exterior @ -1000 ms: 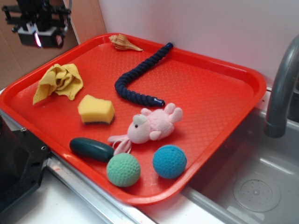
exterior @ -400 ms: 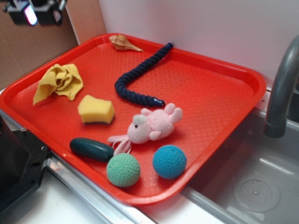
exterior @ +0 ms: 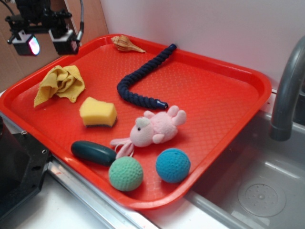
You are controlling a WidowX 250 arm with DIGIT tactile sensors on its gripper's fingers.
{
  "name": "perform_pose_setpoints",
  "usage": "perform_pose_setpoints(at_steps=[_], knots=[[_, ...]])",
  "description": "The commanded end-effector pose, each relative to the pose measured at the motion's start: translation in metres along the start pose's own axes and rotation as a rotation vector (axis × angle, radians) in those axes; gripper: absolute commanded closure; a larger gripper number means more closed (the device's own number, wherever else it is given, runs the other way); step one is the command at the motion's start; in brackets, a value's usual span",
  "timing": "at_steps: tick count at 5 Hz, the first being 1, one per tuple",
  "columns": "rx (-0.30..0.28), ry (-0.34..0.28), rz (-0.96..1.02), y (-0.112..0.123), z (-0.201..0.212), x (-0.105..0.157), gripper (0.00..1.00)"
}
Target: Grab the yellow cloth.
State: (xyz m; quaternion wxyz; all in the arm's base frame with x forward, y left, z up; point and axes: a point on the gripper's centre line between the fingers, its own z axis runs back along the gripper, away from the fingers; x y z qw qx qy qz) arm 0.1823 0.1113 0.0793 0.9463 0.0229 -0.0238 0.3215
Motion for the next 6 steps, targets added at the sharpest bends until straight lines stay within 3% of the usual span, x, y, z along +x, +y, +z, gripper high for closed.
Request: perform_pose_setpoints(at_steps=[1, 2, 3, 4, 6], knots=[[-0.036, 0.082, -0.023, 0.017, -0.046, -0.012, 0.0], [-0.023, 0.113, -0.03, 0.018, -0.061, -0.012, 0.0], [0.0, 0.11, -0.024, 0.017, -0.062, -0.012, 0.08], [0.0, 0.096, -0.045, 0.014, -0.058, -0.012, 1.0], [0.012, 0.085, -0.06, 0.014, -0.057, -0.013, 1.0]])
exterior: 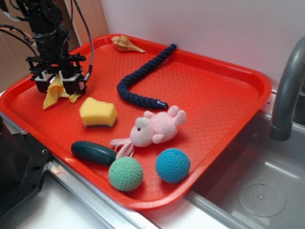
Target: Grab the yellow cloth.
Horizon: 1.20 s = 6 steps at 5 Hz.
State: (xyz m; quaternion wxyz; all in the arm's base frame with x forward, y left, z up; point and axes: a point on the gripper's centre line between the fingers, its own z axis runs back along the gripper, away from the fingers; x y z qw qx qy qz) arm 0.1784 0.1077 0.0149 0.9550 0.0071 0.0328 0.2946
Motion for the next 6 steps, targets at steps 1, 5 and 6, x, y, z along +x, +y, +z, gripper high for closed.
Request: perform_pose_setpoints(at_steps=[1, 5, 6], knots=[[0.016, -0.035, -0.01, 0.015, 0.008, -0.006, 1.0], [-0.168, -0.246, -0.506, -0.044, 0.2, -0.027, 1.0], [-0.174, -0.236, -0.524, -0.057, 0.25, -0.036, 1.0]])
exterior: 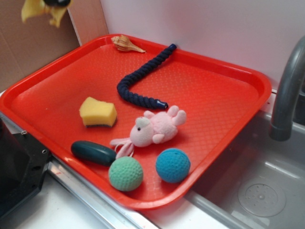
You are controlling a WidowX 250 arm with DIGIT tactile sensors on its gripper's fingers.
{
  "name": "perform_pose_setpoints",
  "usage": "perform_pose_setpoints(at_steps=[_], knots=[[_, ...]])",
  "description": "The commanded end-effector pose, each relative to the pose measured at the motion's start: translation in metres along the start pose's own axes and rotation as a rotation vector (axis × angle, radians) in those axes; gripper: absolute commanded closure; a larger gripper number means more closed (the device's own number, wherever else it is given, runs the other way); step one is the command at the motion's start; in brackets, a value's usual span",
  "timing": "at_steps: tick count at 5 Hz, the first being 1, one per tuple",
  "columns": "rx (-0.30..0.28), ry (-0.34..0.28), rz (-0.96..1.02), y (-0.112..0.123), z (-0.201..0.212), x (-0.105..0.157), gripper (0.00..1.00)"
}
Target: Grab the yellow cloth.
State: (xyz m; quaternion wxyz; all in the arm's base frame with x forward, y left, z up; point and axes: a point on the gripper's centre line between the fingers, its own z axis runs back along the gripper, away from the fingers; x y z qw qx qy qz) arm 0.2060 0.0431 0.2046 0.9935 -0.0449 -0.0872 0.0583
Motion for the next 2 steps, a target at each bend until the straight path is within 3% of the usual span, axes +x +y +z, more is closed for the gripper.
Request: perform_pose_setpoints(at_steps=[1, 2], knots=[[0.085, -0.033, -0.01, -0.0171, 0.0798, 0.0006, 1.0], [0.106, -0.028, -0.001, -0.0168, 0.0744, 0.0002, 1.0]])
